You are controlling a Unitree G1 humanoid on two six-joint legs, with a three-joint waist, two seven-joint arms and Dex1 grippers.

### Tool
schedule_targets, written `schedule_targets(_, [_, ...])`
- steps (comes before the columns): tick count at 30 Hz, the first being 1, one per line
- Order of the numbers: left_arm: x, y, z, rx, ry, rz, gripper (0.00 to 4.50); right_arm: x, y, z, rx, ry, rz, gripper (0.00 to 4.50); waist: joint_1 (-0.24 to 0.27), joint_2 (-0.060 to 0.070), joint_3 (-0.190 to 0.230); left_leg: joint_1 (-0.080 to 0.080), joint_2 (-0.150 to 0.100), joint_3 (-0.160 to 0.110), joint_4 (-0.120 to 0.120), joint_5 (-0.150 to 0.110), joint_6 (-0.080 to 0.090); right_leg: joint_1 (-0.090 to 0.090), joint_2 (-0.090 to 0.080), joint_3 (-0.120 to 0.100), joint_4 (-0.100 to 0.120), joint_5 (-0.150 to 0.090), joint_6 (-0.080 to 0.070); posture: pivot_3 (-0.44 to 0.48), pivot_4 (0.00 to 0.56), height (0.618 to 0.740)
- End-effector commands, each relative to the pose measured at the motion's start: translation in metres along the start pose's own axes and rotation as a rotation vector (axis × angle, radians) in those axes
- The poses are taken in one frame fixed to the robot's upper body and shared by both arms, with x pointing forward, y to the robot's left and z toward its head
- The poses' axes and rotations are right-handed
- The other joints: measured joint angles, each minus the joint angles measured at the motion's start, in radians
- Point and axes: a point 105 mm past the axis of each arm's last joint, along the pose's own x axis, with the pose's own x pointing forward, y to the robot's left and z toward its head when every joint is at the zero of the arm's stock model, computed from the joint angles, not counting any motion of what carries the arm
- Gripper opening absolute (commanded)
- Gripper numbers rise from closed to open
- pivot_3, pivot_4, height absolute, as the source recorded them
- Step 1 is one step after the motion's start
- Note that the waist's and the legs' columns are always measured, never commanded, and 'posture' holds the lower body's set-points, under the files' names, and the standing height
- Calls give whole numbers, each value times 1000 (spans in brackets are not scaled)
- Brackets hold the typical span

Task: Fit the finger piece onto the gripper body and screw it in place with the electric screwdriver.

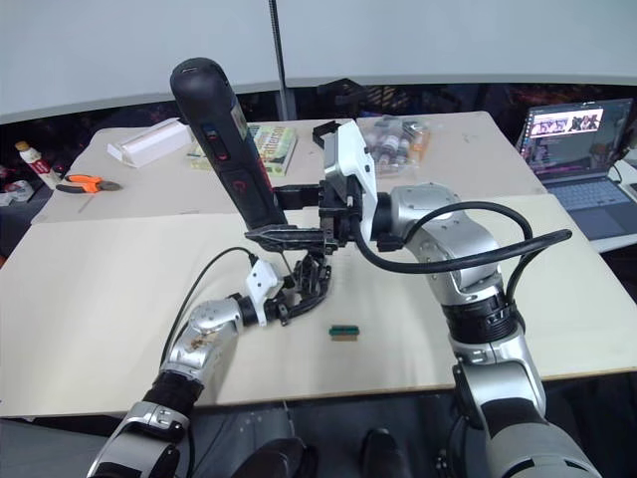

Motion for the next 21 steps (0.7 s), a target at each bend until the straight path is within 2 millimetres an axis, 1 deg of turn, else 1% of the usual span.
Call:
schedule_targets(1, [3, -10, -2, -15, -4, -20, 2310, 0, 4, 16, -83, -46, 8, 1928, -1, 0, 0, 0, 0, 0, 0, 0, 0, 0, 0, 0, 0, 0, 0, 0, 150, 740])
schedule_targets(13, [4, -12, -3, -21, -6, -18, 2310, 3, 4, 16, -88, -36, 0, 1928, -2, 0, 0, 0, 0, 0, 0, 0, 0, 0, 0, 0, 0, 0, 0, 0, 150, 740])
schedule_targets(21, [4, -13, -4, -25, -7, -21, 2310, 1, 2, 8, -86, -24, -11, 1928, -2, 0, 0, 0, 0, 0, 0, 0, 0, 0, 0, 0, 0, 0, 0, 0, 150, 740])
